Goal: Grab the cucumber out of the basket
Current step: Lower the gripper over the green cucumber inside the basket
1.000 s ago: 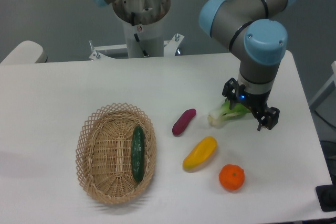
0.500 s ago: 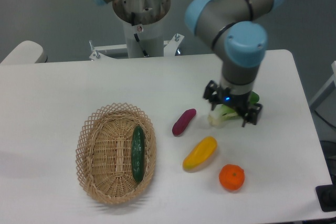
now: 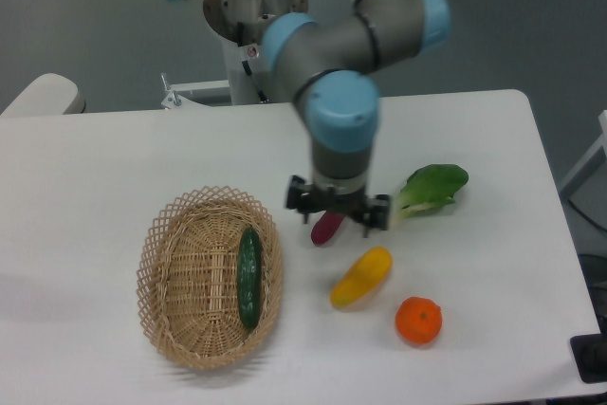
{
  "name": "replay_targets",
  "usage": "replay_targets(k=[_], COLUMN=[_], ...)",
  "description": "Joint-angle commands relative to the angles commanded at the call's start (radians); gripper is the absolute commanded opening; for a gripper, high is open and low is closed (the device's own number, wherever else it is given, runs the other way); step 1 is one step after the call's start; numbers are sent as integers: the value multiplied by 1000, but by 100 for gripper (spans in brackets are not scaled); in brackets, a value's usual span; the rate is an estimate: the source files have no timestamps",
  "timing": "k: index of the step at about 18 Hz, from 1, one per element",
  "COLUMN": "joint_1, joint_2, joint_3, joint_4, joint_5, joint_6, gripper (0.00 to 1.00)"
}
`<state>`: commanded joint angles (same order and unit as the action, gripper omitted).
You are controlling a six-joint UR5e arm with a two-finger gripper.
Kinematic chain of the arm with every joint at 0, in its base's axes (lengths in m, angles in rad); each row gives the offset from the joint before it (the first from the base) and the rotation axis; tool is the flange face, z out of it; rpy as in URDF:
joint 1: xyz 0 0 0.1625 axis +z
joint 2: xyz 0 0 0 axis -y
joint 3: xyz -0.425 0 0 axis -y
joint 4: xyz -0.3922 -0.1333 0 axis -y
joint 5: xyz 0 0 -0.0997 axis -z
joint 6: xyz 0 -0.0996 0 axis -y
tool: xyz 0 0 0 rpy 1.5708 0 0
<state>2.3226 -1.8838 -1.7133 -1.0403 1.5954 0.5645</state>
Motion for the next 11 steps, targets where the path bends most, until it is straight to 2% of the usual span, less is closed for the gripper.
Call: replay_targets(k=[3, 7, 11], joint_1=[-54, -77, -108], joint_2=[0, 6, -40], joint_3=[-32, -39, -42], joint_4=[11, 13, 20], joint_5=[5, -3, 6], joint_6=[-2, -30, -84], gripper=[100, 100, 100])
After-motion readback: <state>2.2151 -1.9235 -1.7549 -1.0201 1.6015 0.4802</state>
